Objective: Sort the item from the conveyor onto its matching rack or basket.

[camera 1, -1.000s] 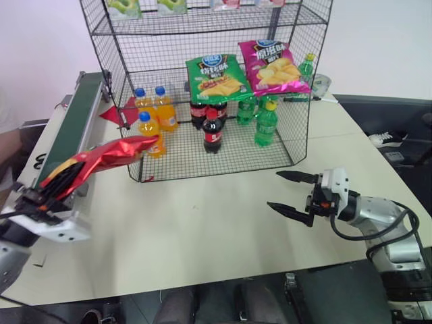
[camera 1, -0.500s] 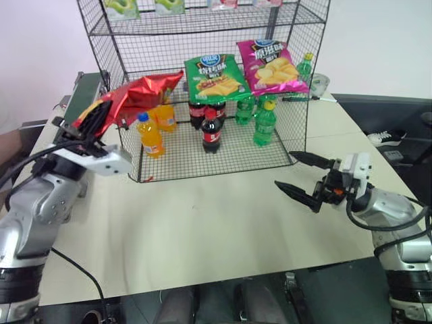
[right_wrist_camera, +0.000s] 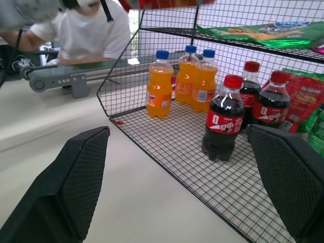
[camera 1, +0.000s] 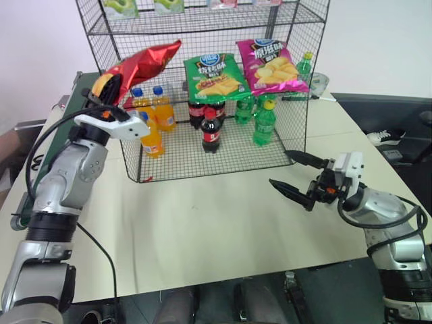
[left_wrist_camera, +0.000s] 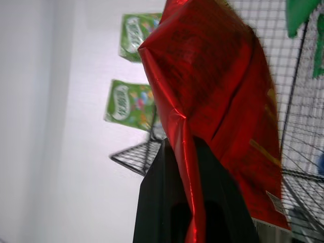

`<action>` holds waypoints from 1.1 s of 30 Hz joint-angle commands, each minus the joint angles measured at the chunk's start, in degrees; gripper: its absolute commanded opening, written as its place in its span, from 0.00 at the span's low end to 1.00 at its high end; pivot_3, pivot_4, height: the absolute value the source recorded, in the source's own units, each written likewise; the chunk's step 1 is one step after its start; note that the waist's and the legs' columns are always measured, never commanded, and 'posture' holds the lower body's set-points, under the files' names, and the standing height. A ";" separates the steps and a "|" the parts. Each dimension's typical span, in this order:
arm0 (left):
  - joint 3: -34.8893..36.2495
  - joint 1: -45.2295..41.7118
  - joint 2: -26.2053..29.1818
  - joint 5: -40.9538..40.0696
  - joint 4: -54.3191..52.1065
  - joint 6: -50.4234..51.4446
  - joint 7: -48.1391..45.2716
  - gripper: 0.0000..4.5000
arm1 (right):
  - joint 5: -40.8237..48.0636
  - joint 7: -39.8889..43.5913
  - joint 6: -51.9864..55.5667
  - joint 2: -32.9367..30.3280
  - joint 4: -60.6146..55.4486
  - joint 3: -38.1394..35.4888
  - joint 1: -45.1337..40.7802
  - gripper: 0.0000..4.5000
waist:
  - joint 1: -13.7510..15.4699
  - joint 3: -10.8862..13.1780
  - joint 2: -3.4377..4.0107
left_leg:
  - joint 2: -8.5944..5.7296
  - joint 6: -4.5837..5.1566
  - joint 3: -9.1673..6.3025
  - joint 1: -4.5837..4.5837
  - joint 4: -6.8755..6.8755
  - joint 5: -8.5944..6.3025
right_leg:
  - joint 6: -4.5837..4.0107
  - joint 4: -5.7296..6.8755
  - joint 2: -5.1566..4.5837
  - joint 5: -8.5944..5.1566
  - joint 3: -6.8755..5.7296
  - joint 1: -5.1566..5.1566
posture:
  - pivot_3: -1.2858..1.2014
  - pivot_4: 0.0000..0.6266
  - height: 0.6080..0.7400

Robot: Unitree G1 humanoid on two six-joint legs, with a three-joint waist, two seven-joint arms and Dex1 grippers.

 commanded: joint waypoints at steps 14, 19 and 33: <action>-7.25 -13.25 -5.69 -0.77 15.98 1.10 9.97 0.01 | -0.73 0.10 0.42 -0.59 -0.49 -0.33 -1.98 1.00 | 0.27 0.00 -0.01 | -0.05 0.00 -0.02 -0.07 0.16 0.00 | 0.07 0.06 -0.04 0.02 -0.02 0.01 | 0.52 0.24 1.00; -9.64 -14.84 -7.59 -1.07 20.88 2.26 10.64 0.01 | -0.89 -0.17 0.55 -0.34 -0.89 -0.13 -1.54 1.00 | 0.38 0.00 -0.01 | -0.06 0.00 -0.02 -0.07 0.19 0.00 | 0.07 0.07 -0.04 0.02 -0.03 0.04 | 0.52 0.24 1.00; -11.65 -16.61 -13.13 -3.99 20.03 1.83 10.52 0.01 | -1.16 -1.13 0.63 -0.02 -1.70 0.22 -1.13 1.00 | 0.40 0.01 -0.02 | -0.06 0.00 -0.02 -0.09 0.20 0.00 | 0.08 0.06 -0.04 0.02 -0.03 0.03 | 0.52 0.24 1.00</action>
